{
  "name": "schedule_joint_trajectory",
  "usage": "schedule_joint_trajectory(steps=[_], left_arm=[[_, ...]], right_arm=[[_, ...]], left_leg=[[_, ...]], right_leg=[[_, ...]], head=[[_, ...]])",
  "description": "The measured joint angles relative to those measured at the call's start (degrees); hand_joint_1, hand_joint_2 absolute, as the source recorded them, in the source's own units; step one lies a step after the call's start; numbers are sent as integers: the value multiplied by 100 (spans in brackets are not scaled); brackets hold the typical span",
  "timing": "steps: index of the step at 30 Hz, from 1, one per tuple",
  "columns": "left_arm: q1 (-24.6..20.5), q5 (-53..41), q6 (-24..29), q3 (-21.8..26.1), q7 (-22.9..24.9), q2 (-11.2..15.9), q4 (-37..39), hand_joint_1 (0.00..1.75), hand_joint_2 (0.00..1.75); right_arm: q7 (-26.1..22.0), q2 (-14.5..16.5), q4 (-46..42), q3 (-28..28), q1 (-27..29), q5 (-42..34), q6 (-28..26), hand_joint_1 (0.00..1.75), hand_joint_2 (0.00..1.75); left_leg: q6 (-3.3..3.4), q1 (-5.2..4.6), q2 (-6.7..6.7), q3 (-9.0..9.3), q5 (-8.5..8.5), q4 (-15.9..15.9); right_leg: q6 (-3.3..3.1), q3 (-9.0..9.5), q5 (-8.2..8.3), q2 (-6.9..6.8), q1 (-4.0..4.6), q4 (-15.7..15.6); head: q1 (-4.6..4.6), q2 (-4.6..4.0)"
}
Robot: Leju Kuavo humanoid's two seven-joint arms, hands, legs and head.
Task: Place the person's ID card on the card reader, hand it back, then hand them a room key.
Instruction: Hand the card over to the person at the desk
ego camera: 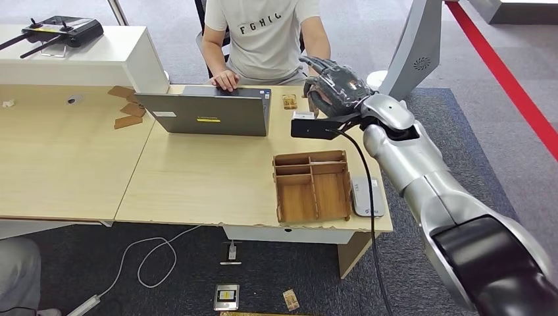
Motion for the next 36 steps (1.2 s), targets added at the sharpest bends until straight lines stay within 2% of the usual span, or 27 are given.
schedule_joint_trajectory(steps=[9,27,28,31,32,36], left_arm=[[-55,-31,0,-99,7,-40,0,0,0],[-41,28,0,-119,14,-74,0,0,0],[-40,29,0,-119,15,-73,0,0,0],[-40,33,0,-119,15,-74,0,0,0],[-40,34,0,-119,15,-74,0,0,0],[-40,35,0,-120,15,-73,0,0,0]], right_arm=[[-16,78,320,3,-246,18,-16,175,175],[-27,121,608,7,-227,31,-45,174,175],[-27,120,615,7,-226,33,-55,130,175],[7,119,621,7,-219,52,-145,0,44],[24,119,621,7,-215,61,-182,0,0],[39,116,621,8,-193,86,-292,0,0]], left_leg=[[0,-2,-1,-1,0,1],[0,-1,-1,-1,-1,1],[0,-1,-1,-1,-1,1],[0,-1,-1,-1,-1,1],[0,-1,-1,-1,-1,1],[0,-1,-1,-1,-1,1]], right_leg=[[0,1,0,0,-1,0],[0,-1,0,0,-1,0],[0,-1,0,0,-1,-1],[1,-1,0,0,-1,0],[1,-1,-1,0,-1,0],[0,-1,0,0,-1,-1]], head=[[1,0],[-1,0],[0,0],[0,0],[-1,0],[0,1]])
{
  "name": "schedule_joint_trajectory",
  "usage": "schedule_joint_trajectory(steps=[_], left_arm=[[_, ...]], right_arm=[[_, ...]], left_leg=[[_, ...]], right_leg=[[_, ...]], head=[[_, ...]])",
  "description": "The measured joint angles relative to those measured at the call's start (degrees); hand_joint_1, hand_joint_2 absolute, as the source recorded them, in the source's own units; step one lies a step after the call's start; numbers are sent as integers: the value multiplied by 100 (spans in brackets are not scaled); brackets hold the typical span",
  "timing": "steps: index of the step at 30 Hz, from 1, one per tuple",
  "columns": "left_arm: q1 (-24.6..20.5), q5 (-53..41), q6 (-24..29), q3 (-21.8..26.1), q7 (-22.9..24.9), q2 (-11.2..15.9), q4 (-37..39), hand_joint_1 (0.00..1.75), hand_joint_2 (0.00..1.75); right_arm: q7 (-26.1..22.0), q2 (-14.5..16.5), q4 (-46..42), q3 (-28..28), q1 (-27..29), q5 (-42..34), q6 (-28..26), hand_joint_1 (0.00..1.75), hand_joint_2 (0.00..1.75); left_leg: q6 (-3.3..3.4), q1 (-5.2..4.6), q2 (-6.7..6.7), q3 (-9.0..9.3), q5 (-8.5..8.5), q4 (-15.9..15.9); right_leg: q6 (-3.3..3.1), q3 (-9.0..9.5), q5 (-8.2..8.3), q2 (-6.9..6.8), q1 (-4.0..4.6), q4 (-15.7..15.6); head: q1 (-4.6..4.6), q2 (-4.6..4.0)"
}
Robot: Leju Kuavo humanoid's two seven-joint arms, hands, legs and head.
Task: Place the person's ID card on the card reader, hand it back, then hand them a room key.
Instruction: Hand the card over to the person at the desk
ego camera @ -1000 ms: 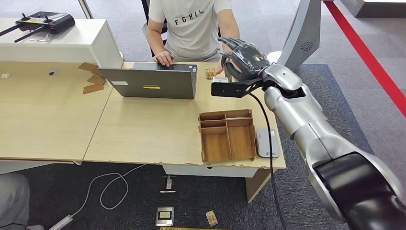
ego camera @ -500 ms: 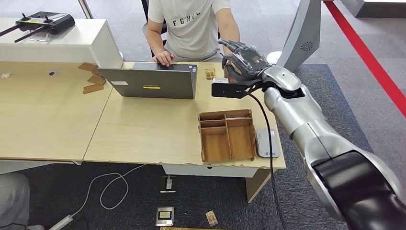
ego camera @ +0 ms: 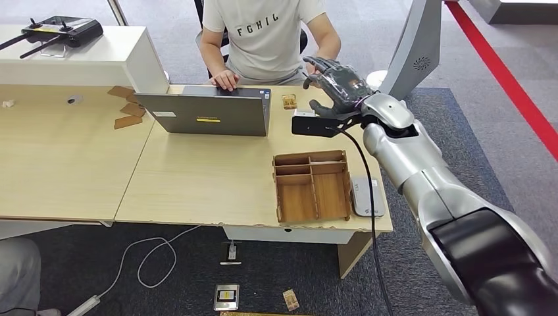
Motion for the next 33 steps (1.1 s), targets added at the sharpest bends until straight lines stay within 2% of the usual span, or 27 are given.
schedule_joint_trajectory(steps=[9,14,23,33], left_arm=[[2,3,1,-4,-2,0,0,0,0],[25,48,0,-5,3,2,0,0,0],[100,256,2,-3,156,17,1,0,0],[113,448,2,12,331,89,21,0,0]], right_arm=[[14,-67,33,4,44,104,-255,0,0],[149,-323,73,1,10,186,-251,0,0],[111,-1321,229,1,-312,472,3,0,0],[239,-2729,360,-21,-520,428,401,0,0]], left_leg=[[0,0,0,1,1,1],[0,-1,-3,0,0,3],[6,-13,-5,-2,-3,5],[15,-16,-9,-6,-10,6]], right_leg=[[0,1,0,0,0,0],[1,0,0,-2,-1,-1],[6,-1,3,-2,-13,-5],[12,-6,1,-4,-17,-11]], head=[[0,-1],[0,-1],[-1,-1],[-2,-1]])
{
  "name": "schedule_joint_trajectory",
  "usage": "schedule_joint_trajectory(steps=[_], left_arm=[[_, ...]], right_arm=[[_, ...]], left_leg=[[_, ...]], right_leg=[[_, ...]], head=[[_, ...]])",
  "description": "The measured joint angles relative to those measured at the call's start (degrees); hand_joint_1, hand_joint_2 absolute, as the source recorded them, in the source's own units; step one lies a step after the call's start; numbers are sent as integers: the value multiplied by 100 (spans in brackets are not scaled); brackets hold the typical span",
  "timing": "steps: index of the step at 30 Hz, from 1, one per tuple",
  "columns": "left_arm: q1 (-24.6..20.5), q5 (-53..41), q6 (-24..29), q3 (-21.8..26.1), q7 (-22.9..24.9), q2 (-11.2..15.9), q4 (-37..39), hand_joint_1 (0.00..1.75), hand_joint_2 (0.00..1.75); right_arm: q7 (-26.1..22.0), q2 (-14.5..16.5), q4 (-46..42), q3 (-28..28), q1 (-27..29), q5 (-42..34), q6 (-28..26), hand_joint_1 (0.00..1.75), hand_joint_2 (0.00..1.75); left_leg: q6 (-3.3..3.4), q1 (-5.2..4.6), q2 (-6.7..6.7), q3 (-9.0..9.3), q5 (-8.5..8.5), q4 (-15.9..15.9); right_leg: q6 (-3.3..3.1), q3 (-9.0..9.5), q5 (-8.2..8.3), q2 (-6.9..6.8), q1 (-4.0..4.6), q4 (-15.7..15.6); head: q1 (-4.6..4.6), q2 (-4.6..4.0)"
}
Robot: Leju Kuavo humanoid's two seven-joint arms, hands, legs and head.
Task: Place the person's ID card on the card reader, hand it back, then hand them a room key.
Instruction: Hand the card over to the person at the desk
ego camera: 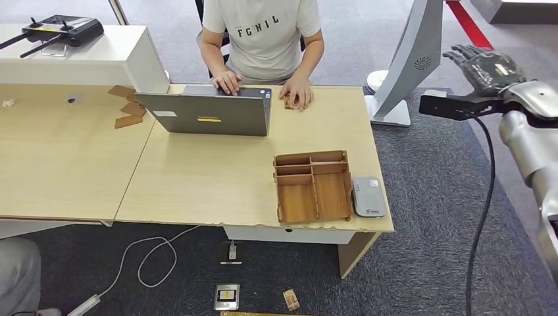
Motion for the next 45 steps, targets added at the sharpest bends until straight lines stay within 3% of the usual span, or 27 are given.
schedule_joint_trajectory(steps=[6,14,20,23,29,34,40,45], left_arm=[[4,112,2,26,85,15,3,0,0],[-28,122,17,31,104,32,5,0,0],[-14,125,1,31,102,65,5,0,0],[-11,127,-2,31,101,103,8,0,0],[-24,136,-2,31,100,121,10,0,0],[-47,198,4,32,89,143,17,0,0],[-16,186,-9,31,97,151,25,0,0],[-23,167,-16,28,121,143,25,0,0]], right_arm=[[380,-673,104,-349,670,-926,94,0,0],[584,-1053,208,-778,1292,-1328,263,0,0],[646,-1296,286,-1402,2713,-2318,152,0,0],[629,-1309,330,-1657,3155,-2398,91,0,0],[649,-1314,349,-1774,3277,-2382,114,0,0],[1115,-1409,458,-2439,4113,-2935,232,0,0],[1517,-1182,564,-3044,5273,-3535,499,0,0],[1741,-741,643,-3467,6064,-3755,361,0,0]], left_leg=[[11,6,-1,8,-9,-2],[11,2,9,11,-8,-5],[10,31,-61,30,-25,-9],[16,9,-49,16,-28,-18],[16,-2,-26,24,-28,-13],[7,7,-34,51,-57,-16],[6,4,-52,87,-69,-24],[-12,18,-48,99,-85,-27]], right_leg=[[3,19,-3,-1,6,-8],[4,13,-6,8,2,-10],[5,75,-39,-66,32,-25],[10,48,-45,-55,7,-4],[11,26,-45,-32,-9,2],[2,82,-84,-48,17,-7],[0,106,-99,-62,6,-7],[-15,113,-111,-56,16,-8]], head=[[3,0],[-2,0],[4,0],[3,0],[2,0],[21,0],[34,0],[38,0]])
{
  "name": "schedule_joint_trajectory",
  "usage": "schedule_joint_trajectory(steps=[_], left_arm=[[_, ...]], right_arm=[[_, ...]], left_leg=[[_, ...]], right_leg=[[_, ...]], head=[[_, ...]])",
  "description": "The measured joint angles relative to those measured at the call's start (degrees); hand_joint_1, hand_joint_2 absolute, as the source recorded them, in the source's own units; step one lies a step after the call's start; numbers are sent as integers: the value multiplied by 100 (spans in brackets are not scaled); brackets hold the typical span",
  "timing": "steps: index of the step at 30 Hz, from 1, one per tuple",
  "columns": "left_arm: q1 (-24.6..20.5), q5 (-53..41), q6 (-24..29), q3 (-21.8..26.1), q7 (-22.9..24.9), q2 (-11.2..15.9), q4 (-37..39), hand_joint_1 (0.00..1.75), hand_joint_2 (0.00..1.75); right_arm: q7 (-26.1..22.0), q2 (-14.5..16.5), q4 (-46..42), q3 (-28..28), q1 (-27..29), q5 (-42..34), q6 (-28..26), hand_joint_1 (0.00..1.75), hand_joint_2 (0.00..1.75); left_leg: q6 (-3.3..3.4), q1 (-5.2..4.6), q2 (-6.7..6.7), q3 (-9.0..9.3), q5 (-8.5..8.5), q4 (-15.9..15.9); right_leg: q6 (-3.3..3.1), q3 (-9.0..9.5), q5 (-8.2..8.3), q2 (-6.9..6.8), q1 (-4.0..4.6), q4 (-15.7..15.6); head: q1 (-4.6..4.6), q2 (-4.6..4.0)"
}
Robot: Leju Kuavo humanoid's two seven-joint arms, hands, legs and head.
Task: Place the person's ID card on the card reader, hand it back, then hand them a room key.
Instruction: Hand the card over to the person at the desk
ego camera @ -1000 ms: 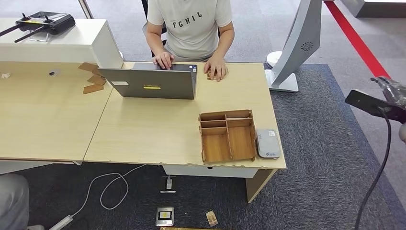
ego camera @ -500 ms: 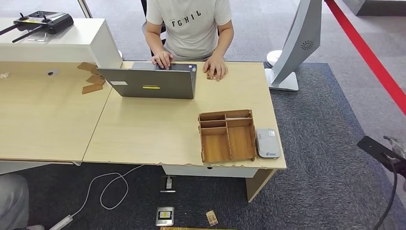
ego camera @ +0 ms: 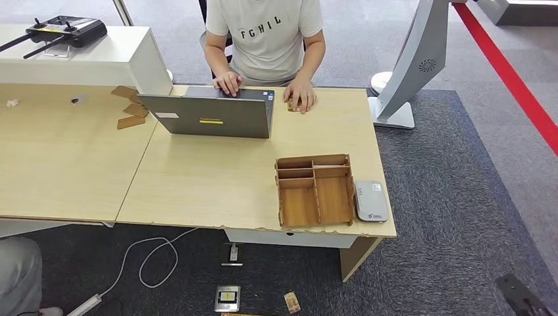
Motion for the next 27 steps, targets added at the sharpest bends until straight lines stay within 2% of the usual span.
schedule_joint_trajectory(steps=[4,7,15,21,27], left_arm=[[-7,-67,-25,-2,-14,-7,0,0,0],[-15,-81,-55,-2,-32,-7,0,0,0],[-20,-78,-54,-5,-105,-7,0,0,0],[-29,-74,-56,-11,-207,-7,0,0,0],[-31,-49,-68,-11,-171,-7,0,0,0]], right_arm=[[112,354,62,-224,299,-3,-151,0,0],[104,475,93,-359,362,-9,-170,0,0],[37,552,144,-619,409,27,-149,0,0],[260,699,180,-724,421,8,-147,0,0],[683,838,195,-860,433,-166,-26,0,0]], left_leg=[[-6,-2,26,7,-4,-2],[-8,-1,41,13,-4,-2],[-9,-3,44,20,-3,-1],[-9,-2,44,20,-4,-1],[-9,-2,44,20,-4,-1]], right_leg=[[-3,-3,-2,22,-2,4],[-4,-2,-2,32,-1,5],[-4,1,-1,32,-2,5],[-4,0,-1,32,-2,5],[-4,1,-1,32,-1,5]], head=[[-4,0],[-2,0],[-1,0],[-2,0],[-2,0]])
